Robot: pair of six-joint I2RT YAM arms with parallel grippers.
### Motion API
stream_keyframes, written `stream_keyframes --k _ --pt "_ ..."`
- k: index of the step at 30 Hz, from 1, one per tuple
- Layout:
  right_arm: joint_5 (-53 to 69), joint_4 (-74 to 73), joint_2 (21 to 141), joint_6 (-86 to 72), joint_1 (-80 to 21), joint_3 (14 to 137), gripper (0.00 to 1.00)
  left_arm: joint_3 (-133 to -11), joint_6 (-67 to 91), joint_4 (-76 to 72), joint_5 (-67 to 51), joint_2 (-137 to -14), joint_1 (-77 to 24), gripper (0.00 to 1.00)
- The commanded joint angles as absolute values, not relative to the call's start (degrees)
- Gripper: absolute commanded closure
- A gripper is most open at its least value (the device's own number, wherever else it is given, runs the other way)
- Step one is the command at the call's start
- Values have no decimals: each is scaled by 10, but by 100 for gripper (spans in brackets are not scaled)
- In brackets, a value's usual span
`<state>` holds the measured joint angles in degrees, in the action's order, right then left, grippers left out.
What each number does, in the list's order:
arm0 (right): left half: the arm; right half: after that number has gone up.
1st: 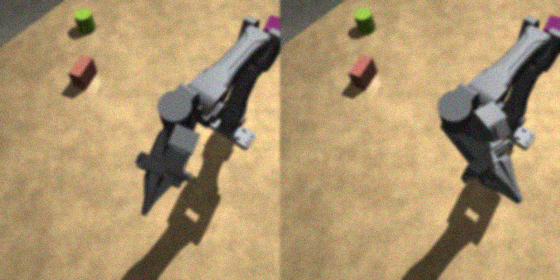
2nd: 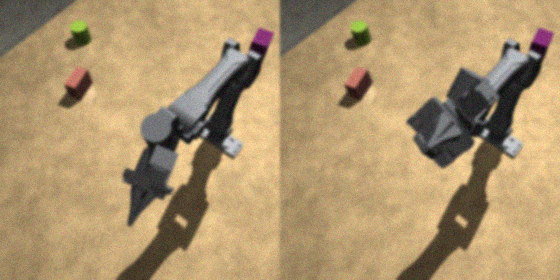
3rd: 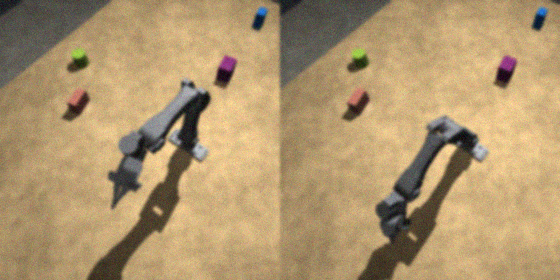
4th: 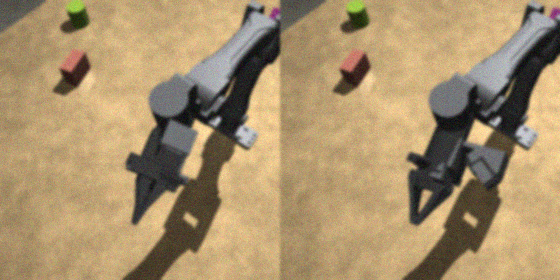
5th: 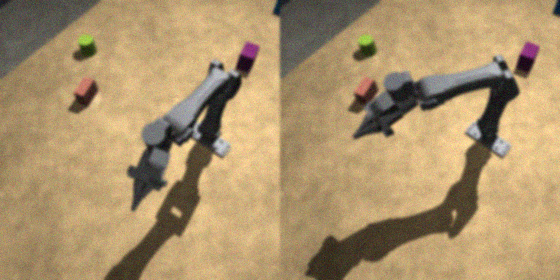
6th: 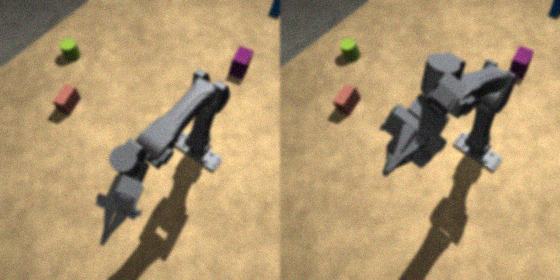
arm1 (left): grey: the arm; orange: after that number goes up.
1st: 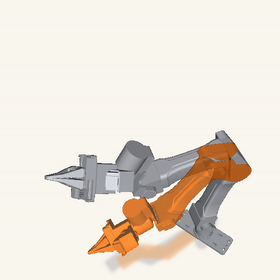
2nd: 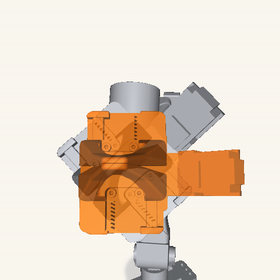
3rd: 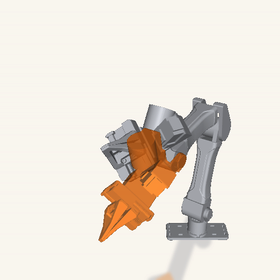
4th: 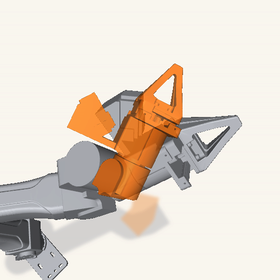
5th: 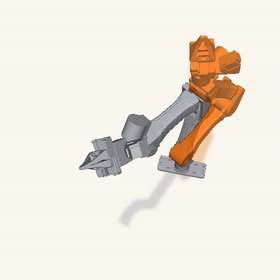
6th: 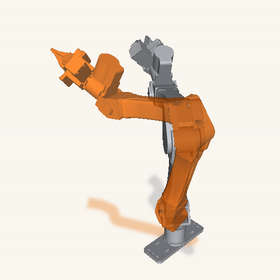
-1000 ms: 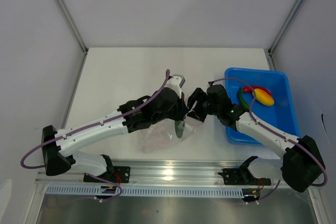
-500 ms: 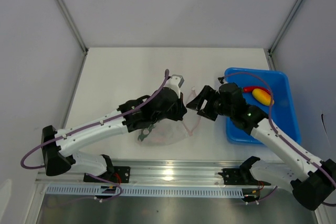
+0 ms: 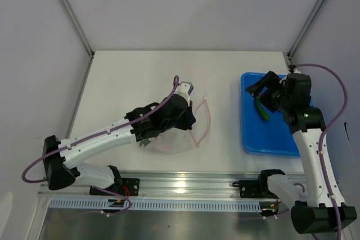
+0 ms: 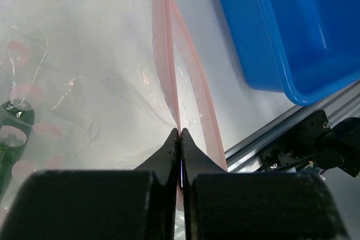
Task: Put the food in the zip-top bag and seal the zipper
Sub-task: Pick up the fake vegetable from the bin.
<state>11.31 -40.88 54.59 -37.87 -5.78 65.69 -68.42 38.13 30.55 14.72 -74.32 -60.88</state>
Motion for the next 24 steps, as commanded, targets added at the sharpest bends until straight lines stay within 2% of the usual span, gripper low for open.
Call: stream_keyframes --k 1,4,6,11,17,24 --pt "90 -438 573 -292 25 668 23 -677 388 297 131 -718 -606 99" --pt "9 -427 615 -268 71 656 15 -669 388 294 121 -715 -606 100" --pt "-18 -410 641 -263 99 645 15 -667 385 288 110 -715 -606 99" --pt "-14 -347 727 -260 175 610 12 -666 375 282 100 -714 -606 100" --pt "-27 -312 839 -260 174 649 9 -663 368 272 90 -715 -606 99" --pt "-7 -313 924 -203 115 673 10 -637 358 265 86 -699 -592 99"
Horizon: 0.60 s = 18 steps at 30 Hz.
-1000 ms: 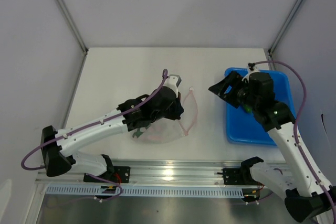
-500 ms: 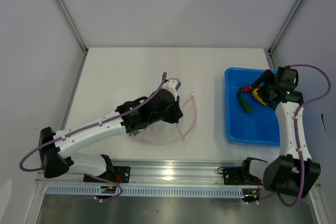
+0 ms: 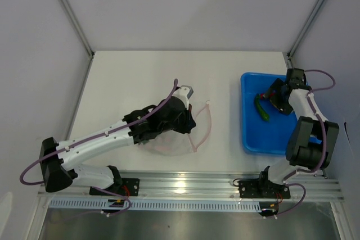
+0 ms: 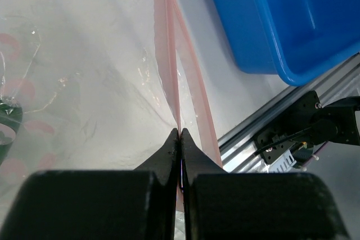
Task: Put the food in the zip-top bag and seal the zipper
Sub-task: Pick up the fake vegetable from the bin.
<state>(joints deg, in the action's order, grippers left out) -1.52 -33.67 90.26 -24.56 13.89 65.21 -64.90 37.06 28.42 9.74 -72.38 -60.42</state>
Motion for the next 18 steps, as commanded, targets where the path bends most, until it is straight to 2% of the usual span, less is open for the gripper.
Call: stream_keyframes --k 1,13,18 --pt "17 -303 932 -200 113 672 10 -636 360 262 71 -697 -586 99" --pt "0 -294 1011 -152 78 682 15 -635 361 248 35 -707 -561 99" --pt "-18 -301 1024 -154 65 689 30 -636 363 250 33 -710 -561 99"
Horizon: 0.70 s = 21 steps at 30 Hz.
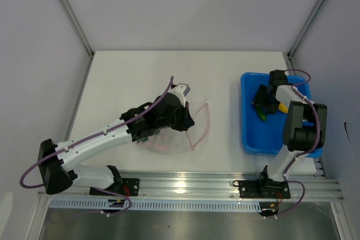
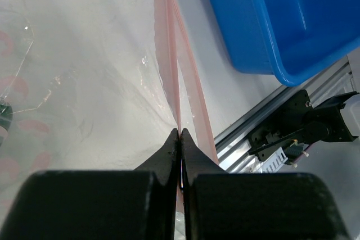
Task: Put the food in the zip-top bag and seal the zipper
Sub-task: Pick up the fake vegetable from the bin.
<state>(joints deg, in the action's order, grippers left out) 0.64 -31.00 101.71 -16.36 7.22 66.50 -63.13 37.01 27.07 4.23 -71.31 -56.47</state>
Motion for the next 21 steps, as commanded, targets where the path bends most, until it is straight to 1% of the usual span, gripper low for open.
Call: stream_keyframes --k 1,2,3,6,8,9,11,13,14,15,18,21 --pt "-27 -304 1024 -153 62 688 32 -638 364 250 33 -709 -561 100" --pt "-35 -308 1026 -153 58 690 34 -636 365 251 33 -709 -561 99" --pt "-41 -310 1028 -152 50 691 40 -636 365 251 33 -709 -561 99" --pt "-47 -315 1033 -149 40 689 49 -635 366 255 33 -708 -561 99" --pt "-56 -317 1035 -150 37 689 51 -635 368 256 30 -708 -561 99" --pt "-57 -319 1039 -150 35 689 55 -636 368 256 28 -705 -561 99" --pt "-72 -323 1041 -150 29 688 57 -635 369 258 25 -703 -561 99" --pt "-80 -329 1044 -150 23 689 63 -635 371 258 26 -701 -561 99" --pt "-79 -330 1042 -150 22 688 67 -635 372 258 26 -700 -561 99" --pt "-78 -330 1039 -151 21 686 74 -637 373 260 26 -698 -561 99" --pt "-79 -328 1004 -161 19 672 83 -635 374 262 25 -693 -561 99" --pt "-54 -338 952 -167 19 667 87 -635 374 265 29 -692 -561 99"
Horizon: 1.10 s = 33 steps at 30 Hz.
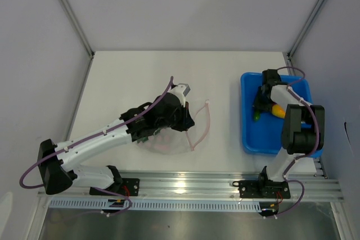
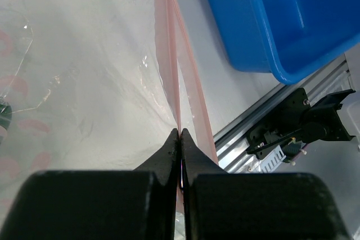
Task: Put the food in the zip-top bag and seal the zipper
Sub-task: Pick up the fake vegetable from the bin, then place the fake vegetable in the zipper food storage bag.
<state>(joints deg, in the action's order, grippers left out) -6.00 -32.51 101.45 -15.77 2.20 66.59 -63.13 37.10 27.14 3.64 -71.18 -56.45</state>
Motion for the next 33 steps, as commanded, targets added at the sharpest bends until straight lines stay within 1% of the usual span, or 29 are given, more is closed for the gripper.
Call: stream_keyframes --k 1,6,10,11,13,14,16,17,21,22,26,29,33 --pt "-47 -344 937 -169 18 667 88 -635 373 265 31 -693 -561 99" --pt "-7 -375 824 -178 12 662 91 -649 369 274 40 -700 -561 99" --pt "89 -391 734 -178 6 656 91 -657 368 277 40 -704 -561 100" --pt "147 -395 720 -181 4 654 91 -657 368 278 40 -707 -561 99" --pt "205 -409 680 -199 2 646 91 -664 367 280 41 -711 -561 99" --pt "276 -406 665 -211 0 636 91 -665 366 283 41 -714 -561 99" --pt "352 -376 626 -247 -25 593 91 -673 365 286 42 -722 -561 99" --pt "413 -359 615 -258 -32 578 91 -676 364 286 42 -723 -561 99" --pt "503 -359 595 -278 -93 537 91 -680 366 286 41 -735 -561 99" --pt "511 -365 593 -273 -124 534 91 -679 366 286 42 -737 -561 99" --pt "561 -344 592 -289 -179 506 91 -672 372 280 42 -738 -561 99" --pt "586 -286 593 -328 -216 496 92 -670 374 279 38 -740 -561 99" --pt "598 -251 622 -367 -245 470 94 -666 374 279 39 -735 -561 100"
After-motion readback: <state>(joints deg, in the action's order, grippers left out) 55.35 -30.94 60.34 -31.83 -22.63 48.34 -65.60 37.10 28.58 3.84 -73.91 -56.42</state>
